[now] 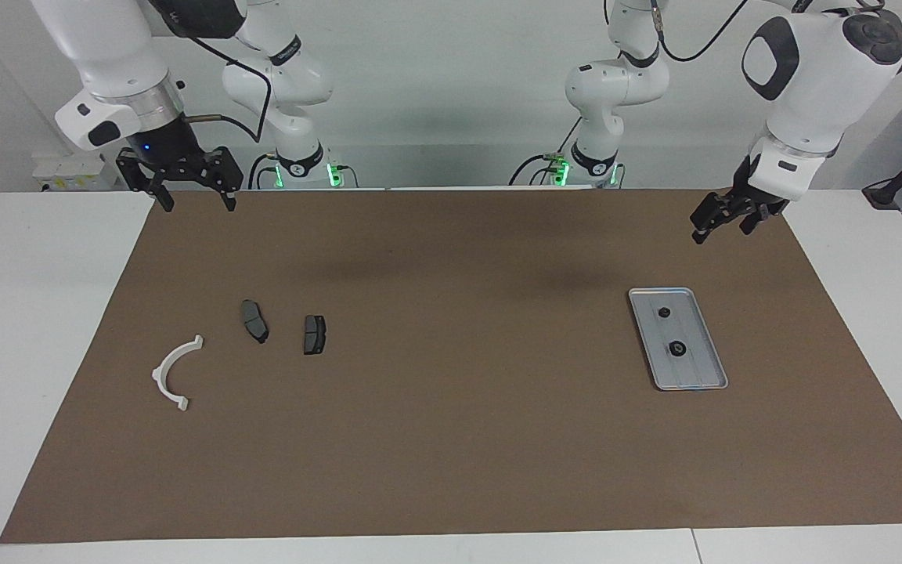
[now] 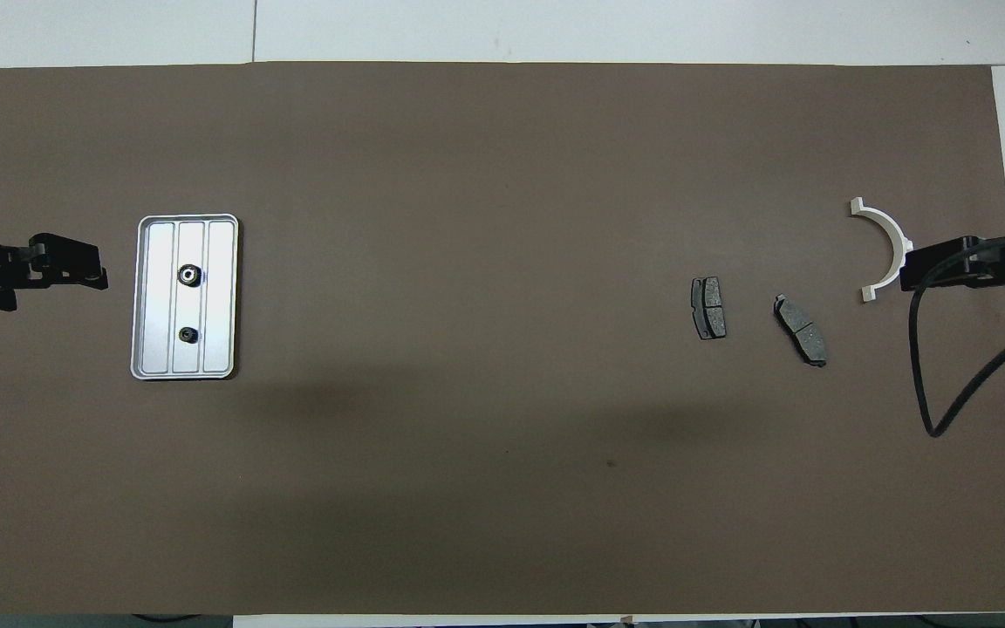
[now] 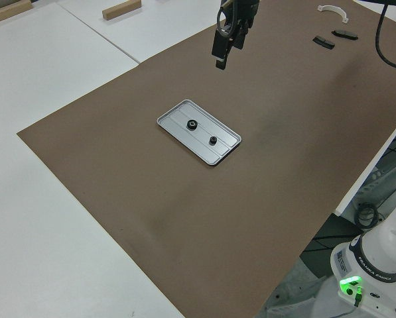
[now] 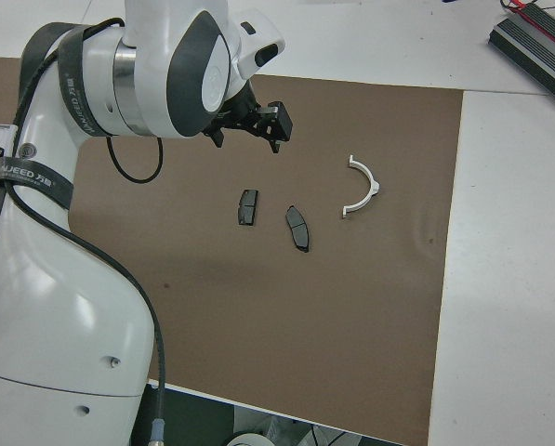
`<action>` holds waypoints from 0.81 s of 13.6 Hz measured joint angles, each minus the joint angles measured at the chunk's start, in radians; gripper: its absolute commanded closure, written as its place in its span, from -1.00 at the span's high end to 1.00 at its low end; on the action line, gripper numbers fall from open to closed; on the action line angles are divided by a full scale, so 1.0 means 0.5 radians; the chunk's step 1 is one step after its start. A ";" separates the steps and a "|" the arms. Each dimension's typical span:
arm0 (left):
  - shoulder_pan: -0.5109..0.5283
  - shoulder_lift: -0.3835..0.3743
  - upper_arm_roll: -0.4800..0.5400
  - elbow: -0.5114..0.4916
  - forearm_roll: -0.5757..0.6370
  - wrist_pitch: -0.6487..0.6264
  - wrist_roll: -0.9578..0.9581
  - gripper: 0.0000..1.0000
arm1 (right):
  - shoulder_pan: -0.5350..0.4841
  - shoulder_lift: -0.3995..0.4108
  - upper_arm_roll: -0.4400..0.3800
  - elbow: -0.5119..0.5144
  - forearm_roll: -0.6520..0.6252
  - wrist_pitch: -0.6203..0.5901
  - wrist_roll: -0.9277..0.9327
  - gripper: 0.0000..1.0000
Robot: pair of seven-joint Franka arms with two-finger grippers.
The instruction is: Pick bearing gear from pile to tray
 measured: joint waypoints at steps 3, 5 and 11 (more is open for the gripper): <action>0.000 0.000 0.000 0.046 0.000 -0.052 0.000 1.00 | 0.000 0.000 0.000 0.000 0.000 0.000 0.000 1.00; 0.000 -0.001 -0.001 0.097 0.000 -0.114 0.000 1.00 | 0.000 0.000 0.000 0.000 0.000 0.000 0.000 1.00; 0.000 -0.007 -0.005 0.140 0.000 -0.210 0.001 1.00 | 0.000 0.000 0.000 0.000 0.000 0.000 0.000 1.00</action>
